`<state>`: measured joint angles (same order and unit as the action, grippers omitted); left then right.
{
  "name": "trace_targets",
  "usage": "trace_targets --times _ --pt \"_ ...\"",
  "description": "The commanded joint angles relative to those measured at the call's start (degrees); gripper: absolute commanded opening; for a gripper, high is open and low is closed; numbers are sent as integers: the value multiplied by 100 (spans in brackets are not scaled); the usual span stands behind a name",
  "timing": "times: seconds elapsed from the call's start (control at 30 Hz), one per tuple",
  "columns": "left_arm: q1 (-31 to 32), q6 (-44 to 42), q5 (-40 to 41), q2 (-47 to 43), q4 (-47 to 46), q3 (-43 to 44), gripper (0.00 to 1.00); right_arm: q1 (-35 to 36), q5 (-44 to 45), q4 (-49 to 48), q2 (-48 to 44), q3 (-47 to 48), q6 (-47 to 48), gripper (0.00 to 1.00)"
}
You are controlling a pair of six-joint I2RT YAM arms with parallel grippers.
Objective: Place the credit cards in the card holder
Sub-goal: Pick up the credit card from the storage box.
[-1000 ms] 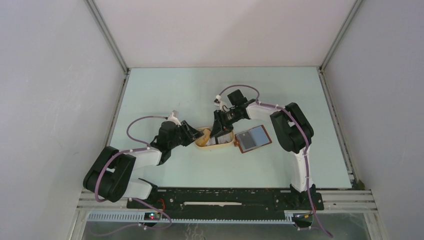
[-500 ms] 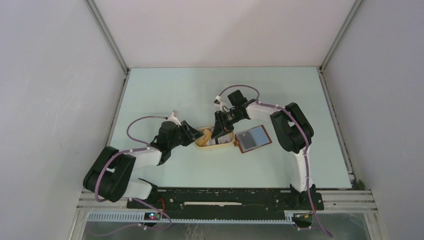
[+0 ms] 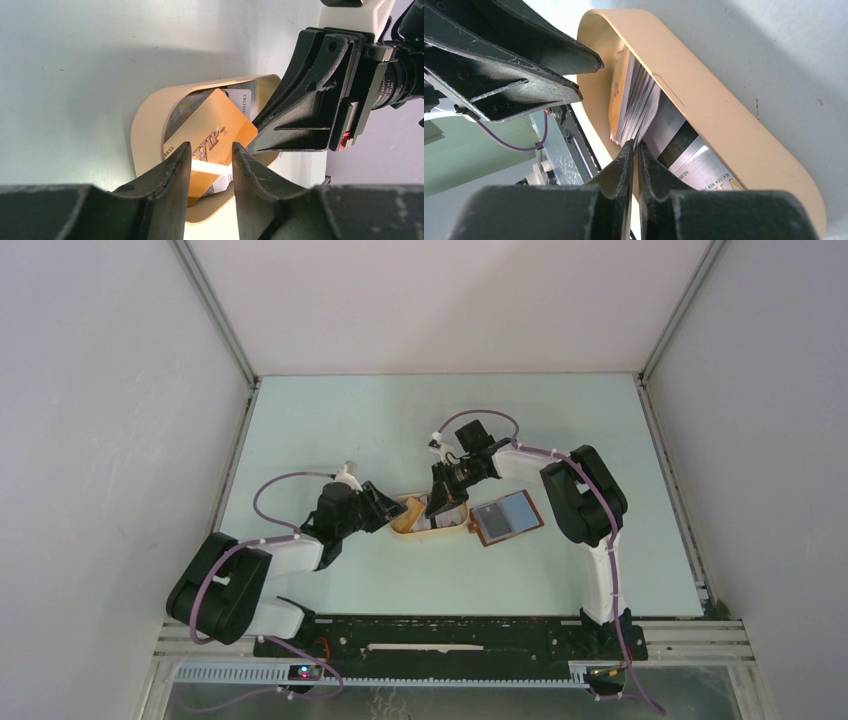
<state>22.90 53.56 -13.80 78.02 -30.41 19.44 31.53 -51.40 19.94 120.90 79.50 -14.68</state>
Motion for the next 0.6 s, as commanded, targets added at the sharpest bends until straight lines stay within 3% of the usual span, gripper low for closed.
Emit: trace_targets --times 0.0,0.27,0.57 --pt "0 -91 -38 20 77 -218 41 -15 47 15 -330 -14 48 11" --pt "-13 -91 -28 -10 88 -220 41 -33 334 190 -405 -9 122 1" --pt "-13 -107 -24 -158 154 -206 41 -76 946 536 -934 -10 522 0"
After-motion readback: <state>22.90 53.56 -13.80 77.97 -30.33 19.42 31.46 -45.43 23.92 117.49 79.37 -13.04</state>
